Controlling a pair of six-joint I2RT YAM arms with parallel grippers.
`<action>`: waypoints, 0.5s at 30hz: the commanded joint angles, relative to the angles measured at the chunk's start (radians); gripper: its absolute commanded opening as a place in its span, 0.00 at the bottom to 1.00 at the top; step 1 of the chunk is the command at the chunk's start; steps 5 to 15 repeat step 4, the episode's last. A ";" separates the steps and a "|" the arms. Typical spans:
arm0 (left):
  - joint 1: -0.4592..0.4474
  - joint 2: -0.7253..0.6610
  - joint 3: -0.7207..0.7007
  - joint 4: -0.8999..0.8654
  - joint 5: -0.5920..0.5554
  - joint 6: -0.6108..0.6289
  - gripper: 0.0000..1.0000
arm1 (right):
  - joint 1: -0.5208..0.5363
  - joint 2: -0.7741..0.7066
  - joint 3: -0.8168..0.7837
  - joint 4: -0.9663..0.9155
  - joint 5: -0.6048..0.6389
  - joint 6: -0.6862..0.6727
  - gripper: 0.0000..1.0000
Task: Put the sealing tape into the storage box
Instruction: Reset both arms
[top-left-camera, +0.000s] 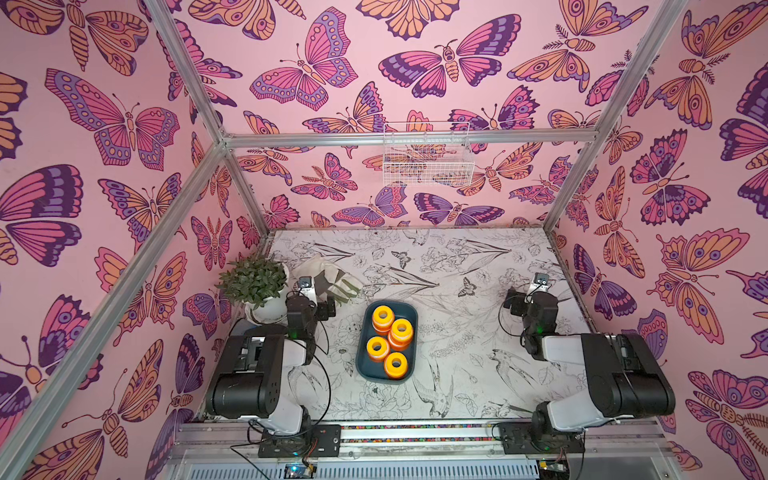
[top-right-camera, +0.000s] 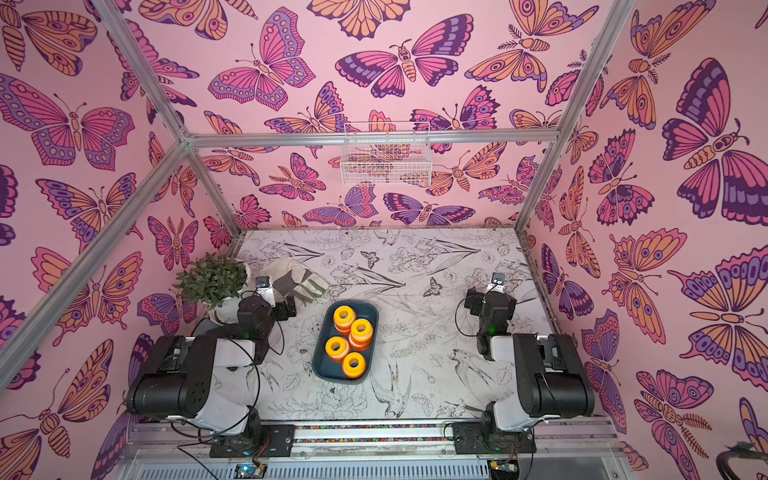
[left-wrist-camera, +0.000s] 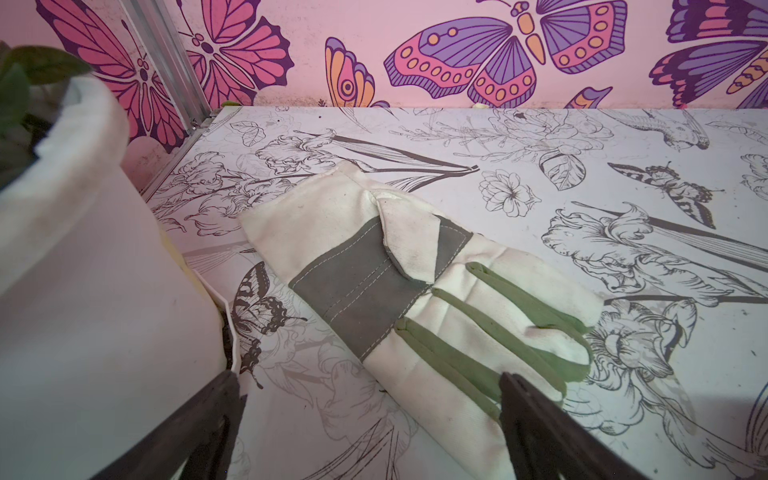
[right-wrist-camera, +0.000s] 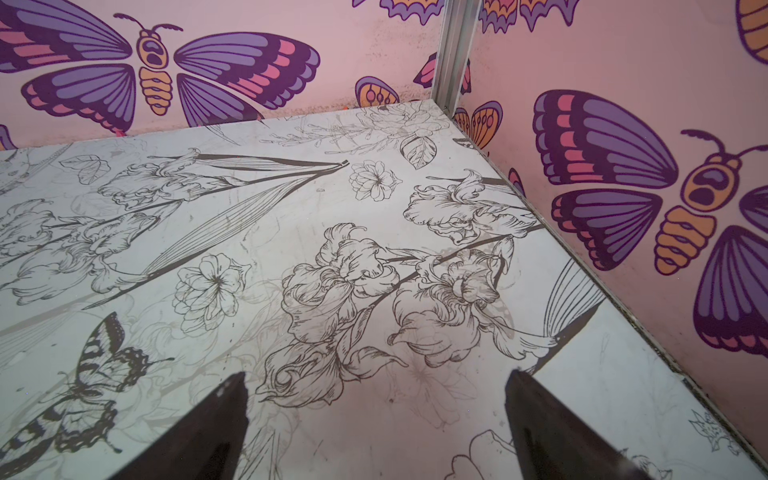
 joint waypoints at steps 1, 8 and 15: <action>0.005 -0.002 0.000 -0.002 0.013 -0.001 1.00 | -0.003 -0.002 0.019 -0.026 -0.009 0.019 0.99; 0.005 -0.003 0.001 -0.002 0.013 0.000 1.00 | -0.004 -0.007 0.013 -0.019 -0.008 0.018 0.99; 0.005 -0.003 0.001 -0.002 0.013 0.000 1.00 | -0.004 -0.007 0.013 -0.019 -0.008 0.018 0.99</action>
